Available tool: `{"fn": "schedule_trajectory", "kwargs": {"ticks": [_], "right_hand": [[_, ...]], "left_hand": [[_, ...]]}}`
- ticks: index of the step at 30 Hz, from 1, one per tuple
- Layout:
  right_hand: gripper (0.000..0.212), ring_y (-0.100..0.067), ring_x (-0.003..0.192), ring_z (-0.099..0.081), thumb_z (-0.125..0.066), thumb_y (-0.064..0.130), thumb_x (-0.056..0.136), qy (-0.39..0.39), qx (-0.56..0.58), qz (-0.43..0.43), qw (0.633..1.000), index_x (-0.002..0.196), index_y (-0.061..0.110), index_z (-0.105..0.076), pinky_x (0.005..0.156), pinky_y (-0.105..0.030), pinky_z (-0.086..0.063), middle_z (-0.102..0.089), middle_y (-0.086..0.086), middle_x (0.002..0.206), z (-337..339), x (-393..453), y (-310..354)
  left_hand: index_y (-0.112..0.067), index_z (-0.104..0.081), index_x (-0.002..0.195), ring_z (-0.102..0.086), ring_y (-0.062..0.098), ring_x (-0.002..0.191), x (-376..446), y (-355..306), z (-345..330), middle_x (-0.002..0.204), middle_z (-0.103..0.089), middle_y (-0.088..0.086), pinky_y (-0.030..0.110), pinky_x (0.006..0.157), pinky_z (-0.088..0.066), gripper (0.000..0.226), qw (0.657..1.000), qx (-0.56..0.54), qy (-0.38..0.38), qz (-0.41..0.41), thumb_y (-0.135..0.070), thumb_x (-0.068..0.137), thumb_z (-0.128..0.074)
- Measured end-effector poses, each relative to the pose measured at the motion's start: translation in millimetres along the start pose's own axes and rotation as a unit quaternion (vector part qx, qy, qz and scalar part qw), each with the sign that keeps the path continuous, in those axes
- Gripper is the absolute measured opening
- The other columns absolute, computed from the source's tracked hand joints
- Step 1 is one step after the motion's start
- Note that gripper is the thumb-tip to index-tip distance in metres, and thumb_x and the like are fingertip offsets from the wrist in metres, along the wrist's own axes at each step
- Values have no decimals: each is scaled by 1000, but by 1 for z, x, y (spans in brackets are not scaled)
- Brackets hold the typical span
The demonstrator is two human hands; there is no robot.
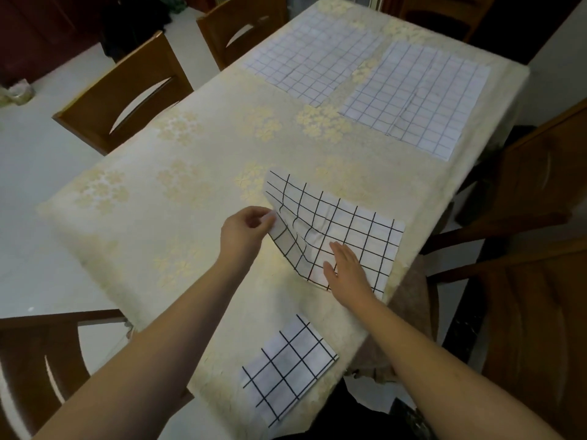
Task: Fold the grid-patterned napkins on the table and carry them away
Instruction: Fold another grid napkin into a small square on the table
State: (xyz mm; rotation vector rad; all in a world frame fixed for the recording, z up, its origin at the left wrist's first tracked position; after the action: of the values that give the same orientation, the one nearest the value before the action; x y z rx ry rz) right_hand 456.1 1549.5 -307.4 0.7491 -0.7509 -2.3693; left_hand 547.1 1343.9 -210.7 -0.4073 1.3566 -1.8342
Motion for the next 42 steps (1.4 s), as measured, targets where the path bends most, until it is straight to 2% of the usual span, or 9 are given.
{"fn": "schedule_trajectory", "kwargs": {"ticks": [4,9,15,19,24,28,31,36,42], "right_hand": [[50,-18,144,-24,-38,33,104,-47,99,-56,992,151,17,-30,115,-29,-22,-29,-3,157,14,-18,-9],[44,-21,136,-39,-40,32,104,-117,255,-143,949,146,21,-39,104,-27,-32,-40,-4,152,34,-38,-21],[44,-18,135,-39,-37,34,105,-146,326,-165,919,146,20,-41,103,-25,-31,-44,-2,147,56,-55,-36],[44,-19,134,-41,-37,35,104,-153,346,-174,909,146,20,-40,103,-28,-34,-47,-1,144,57,-54,-51],[45,-13,125,-45,-38,31,105,-168,376,-179,893,147,18,-37,97,-25,-36,-47,3,139,58,-49,-59],[49,-14,134,-40,-39,35,103,-166,291,-153,930,150,21,-31,111,-31,-33,-39,-1,151,51,-37,-71],[51,-18,141,-31,-37,36,103,-152,109,-88,978,151,17,-31,115,-30,-25,-34,-3,155,45,-30,-78],[64,-20,148,-17,-15,49,98,-99,-115,43,987,152,18,-29,119,-37,-12,-27,-2,159,43,-12,-67],[55,-16,148,-15,-28,44,102,-107,-94,41,989,152,21,-29,121,-38,-9,-26,2,160,53,29,-54]], "left_hand": [[-23,-71,85,-63,-3,71,-24,-13,-29,82,-72,-13,12,65,-46,8,997,28,63,-47,-29,88,-69],[-21,-68,84,-64,5,104,-48,-13,-68,124,-66,-13,25,91,-52,9,981,47,159,-96,-29,89,-68],[-20,-67,88,-63,13,107,-62,-3,-109,125,-65,-9,30,92,-52,9,964,98,215,-120,-28,87,-69],[-28,-63,110,-60,11,109,-69,8,-132,128,-62,-7,31,91,-52,24,937,156,293,-112,-42,90,-63],[-26,-51,137,-51,13,125,-62,30,-139,142,-51,-8,21,94,-37,43,909,218,340,-103,-42,97,-52],[-19,-47,142,-39,17,139,-37,55,-132,153,-40,0,28,110,-31,47,869,319,335,-175,-39,100,-46],[-11,-44,145,-34,28,142,-18,69,-128,155,-36,10,45,113,-34,61,831,388,297,-267,-46,96,-32],[-23,-22,155,-8,23,151,2,76,-129,163,-9,3,44,119,-12,64,775,492,279,-282,-51,97,-13],[-27,-3,156,6,26,150,4,93,-141,164,4,5,46,121,-1,72,757,514,285,-285,-66,96,0]]}}
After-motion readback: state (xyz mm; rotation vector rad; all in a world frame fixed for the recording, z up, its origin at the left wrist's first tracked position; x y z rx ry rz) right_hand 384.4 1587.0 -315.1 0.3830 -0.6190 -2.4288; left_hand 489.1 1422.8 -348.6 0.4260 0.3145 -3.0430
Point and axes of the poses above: each hand's wrist, its own x-axis towards the middle knuckle, its own z-axis out of the back of the hand, y = z × x, the point moved 1 cm from there along x, towards the middle knuckle
